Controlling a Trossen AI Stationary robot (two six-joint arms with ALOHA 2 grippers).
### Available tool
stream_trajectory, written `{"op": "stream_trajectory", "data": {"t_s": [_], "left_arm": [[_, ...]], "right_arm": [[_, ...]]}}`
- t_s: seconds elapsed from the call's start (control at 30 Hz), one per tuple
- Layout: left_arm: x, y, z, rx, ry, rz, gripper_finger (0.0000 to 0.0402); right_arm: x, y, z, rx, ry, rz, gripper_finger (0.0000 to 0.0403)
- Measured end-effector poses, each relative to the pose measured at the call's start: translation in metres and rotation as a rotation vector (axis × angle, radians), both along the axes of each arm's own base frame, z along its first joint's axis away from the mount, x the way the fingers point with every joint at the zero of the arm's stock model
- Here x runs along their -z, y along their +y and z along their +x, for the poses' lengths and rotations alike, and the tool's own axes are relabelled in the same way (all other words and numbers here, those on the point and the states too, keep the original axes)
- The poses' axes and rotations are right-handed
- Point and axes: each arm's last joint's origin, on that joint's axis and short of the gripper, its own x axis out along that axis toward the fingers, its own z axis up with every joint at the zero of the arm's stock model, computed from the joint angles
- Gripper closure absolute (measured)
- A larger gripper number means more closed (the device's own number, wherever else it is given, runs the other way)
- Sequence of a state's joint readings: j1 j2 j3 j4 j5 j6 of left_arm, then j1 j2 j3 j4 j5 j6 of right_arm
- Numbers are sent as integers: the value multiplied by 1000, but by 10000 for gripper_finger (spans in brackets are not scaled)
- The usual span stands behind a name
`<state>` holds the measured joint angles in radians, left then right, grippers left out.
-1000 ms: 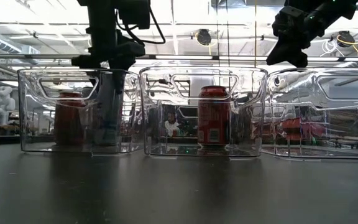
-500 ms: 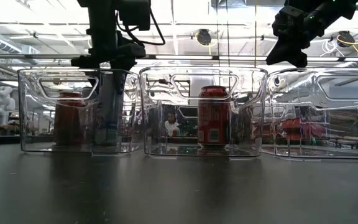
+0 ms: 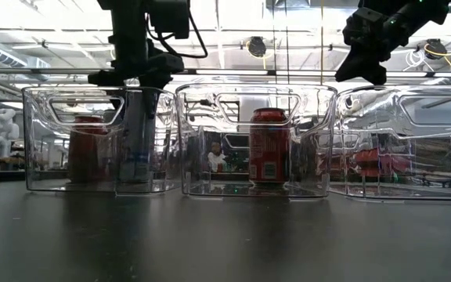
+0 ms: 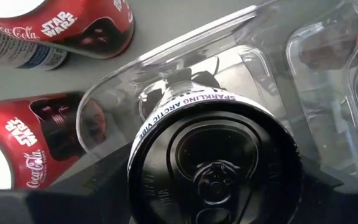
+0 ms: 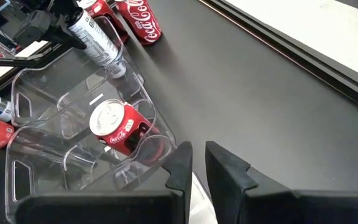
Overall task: Sort soda cans
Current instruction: Put the white-blue soda can into the left transparent bin
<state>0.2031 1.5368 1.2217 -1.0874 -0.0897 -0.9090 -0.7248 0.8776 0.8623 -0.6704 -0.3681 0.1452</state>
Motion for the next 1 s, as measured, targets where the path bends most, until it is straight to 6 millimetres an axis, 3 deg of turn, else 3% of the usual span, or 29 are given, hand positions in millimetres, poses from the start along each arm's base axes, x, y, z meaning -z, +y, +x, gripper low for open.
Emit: {"op": "stream_trajectory", "data": {"t_s": [1.0], "left_arm": [[0,2,-1,-9,14,52,92]], "right_arm": [[1,1,-1,-3,12,7,367]]}}
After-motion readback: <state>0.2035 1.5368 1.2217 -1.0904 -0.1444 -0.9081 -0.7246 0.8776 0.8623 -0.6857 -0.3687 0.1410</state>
